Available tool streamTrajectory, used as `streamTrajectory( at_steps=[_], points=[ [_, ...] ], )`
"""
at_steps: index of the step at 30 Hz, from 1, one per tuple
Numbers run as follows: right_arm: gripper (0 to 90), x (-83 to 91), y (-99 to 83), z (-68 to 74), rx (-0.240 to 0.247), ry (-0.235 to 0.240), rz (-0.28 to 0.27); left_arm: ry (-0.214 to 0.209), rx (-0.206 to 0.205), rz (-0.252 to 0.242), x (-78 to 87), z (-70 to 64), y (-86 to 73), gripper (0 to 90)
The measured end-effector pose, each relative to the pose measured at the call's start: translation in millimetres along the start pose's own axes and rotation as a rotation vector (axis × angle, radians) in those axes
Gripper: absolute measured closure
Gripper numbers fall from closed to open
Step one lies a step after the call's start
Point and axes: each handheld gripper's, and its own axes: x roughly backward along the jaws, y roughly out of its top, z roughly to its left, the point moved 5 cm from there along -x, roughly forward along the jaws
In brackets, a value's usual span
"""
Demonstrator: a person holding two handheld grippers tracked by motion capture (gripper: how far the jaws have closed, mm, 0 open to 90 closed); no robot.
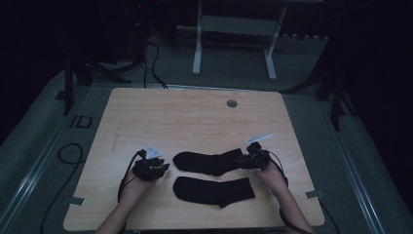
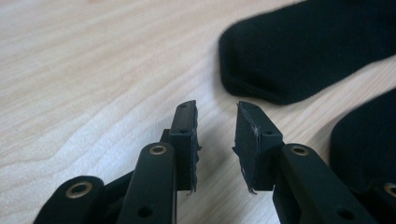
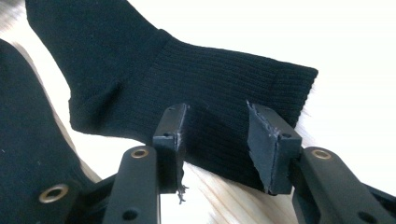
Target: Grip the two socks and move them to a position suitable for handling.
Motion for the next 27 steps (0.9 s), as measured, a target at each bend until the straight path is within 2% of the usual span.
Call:
streamTrajectory(
  at_steps=[1,3,4,5,6,8,10,13,15,17,20,24,27],
  points=[
    [56.5,3.5,-0.2,-0.7,0.005,-0.007,-0.012,-0.016,0.003,-0.018,1.0,-2.4,2.9,72.5],
    [60.1,11.6,1.7,-0.9,0.012,-0.008,-0.053,-0.032,-0.016,-0.039,0.9,-8.3,9.7,76.6],
    [69.3,15.4,3.4,-1.6,0.021,-0.024,-0.074,-0.031,-0.028,-0.042,-0.4,-11.2,13.2,77.9],
    [82.3,19.0,5.6,-1.8,0.036,-0.06,-0.107,-0.04,-0.037,-0.042,-2.5,-14.1,16.6,82.0],
    [89.4,21.7,7.5,-1.8,0.048,-0.1,-0.136,-0.047,-0.048,-0.045,-5.5,-17.0,19.8,85.2],
    [89.9,21.1,9.8,-0.1,0.071,-0.129,-0.146,-0.052,-0.054,-0.037,-13.3,-19.5,24.9,89.5],
    [89.9,16.0,10.2,0.5,0.074,-0.131,-0.142,-0.076,-0.052,-0.028,-22.3,-22.3,28.7,89.6],
    [89.9,3.9,6.6,1.5,0.082,-0.129,-0.105,-0.092,-0.069,0.019,-36.1,-25.1,30.8,89.6],
    [89.9,-3.0,3.0,1.0,0.09,-0.142,-0.079,-0.075,-0.09,0.056,-44.1,-25.5,30.8,89.6],
    [89.9,-7.1,-0.4,-1.3,0.095,-0.159,-0.064,-0.079,-0.095,0.072,-50.4,-25.3,30.9,89.6],
    [89.8,-6.4,-3.0,-6.3,0.062,-0.14,-0.076,-0.086,-0.087,0.068,-54.7,-23.8,34.2,89.6],
    [89.8,-3.0,-5.1,-12.2,0.055,-0.165,-0.077,-0.086,-0.087,0.061,-58.7,-24.8,37.3,89.5],
    [89.7,-2.1,-5.9,-14.5,0.038,-0.155,-0.079,-0.086,-0.093,0.064,-59.4,-26.3,38.1,89.5]
  ],
)
